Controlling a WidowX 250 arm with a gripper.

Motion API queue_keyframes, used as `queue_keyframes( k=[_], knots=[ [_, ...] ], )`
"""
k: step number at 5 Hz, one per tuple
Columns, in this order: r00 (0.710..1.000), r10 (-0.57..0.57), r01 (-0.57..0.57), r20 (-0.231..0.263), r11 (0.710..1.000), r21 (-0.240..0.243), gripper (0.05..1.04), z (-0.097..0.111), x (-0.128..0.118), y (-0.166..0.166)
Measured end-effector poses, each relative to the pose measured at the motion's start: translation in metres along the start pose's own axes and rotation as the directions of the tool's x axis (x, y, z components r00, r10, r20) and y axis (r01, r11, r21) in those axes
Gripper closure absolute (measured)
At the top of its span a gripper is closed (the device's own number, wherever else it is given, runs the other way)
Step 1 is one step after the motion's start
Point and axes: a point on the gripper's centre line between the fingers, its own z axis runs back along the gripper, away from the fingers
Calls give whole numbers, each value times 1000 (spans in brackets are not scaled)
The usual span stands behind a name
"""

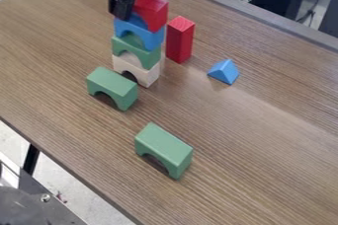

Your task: Put the red arch on top of the tower

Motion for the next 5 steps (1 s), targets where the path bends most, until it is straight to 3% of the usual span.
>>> queue_keyframes(
  k=[1, 3, 5],
  knots=[
    [999, 10, -11, -46, 1000, -16, 83, 17, 4, 2],
    [980, 26, -38, -199, 998, -54, 83, 72, 22, 15],
    [979, 32, -44, -203, 998, -55, 83, 76, 26, 17]
  ],
)
